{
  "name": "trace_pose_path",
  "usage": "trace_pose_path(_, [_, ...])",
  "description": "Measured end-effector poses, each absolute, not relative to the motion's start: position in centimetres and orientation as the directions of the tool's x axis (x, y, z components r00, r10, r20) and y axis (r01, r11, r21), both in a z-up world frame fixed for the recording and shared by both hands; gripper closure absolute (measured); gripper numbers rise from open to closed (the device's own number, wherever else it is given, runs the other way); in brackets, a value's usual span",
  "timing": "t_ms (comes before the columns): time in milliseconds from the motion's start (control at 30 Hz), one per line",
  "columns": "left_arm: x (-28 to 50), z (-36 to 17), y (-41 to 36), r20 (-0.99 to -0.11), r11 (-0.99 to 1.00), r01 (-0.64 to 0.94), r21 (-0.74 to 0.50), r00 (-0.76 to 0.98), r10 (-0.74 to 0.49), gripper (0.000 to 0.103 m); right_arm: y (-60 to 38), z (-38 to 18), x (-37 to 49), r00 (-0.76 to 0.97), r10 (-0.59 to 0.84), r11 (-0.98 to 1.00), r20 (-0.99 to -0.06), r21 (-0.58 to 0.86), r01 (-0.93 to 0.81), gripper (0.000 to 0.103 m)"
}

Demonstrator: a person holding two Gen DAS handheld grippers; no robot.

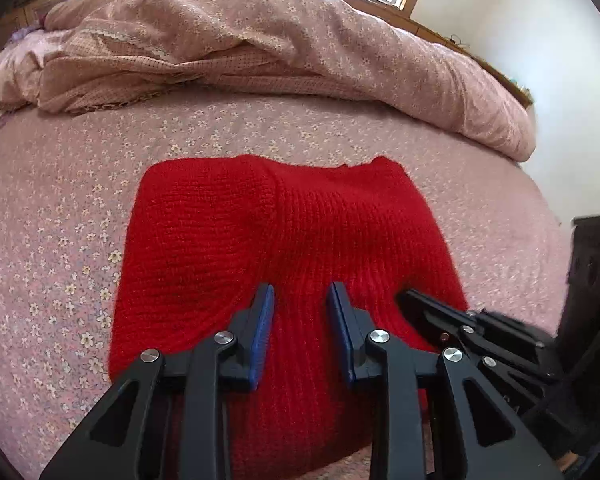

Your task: Fold small clothes

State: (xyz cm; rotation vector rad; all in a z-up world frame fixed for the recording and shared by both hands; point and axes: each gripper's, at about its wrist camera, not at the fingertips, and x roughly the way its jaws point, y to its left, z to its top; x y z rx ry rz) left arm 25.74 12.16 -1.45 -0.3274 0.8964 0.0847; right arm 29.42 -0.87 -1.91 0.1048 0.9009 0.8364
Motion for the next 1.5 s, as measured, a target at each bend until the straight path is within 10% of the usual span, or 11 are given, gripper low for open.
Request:
trace_pose_path(1400, [21.8,1.1,11.8,-0.756,0.932,-0.185,-0.313,0.643,-0.126,0.079,-2.7,0.1,26.4,0.433,0.588,0.760,-0.683,0.283,-0.586,0.103])
trace_pose_path(1500, [21.1,2.9,12.6,-0.718,0.935,-0.176,-0.307,0.687,-0.107,0.079,-4.0,1.6,26.8,0.410,0.617,0.752,-0.672,0.349,-0.559,0.074])
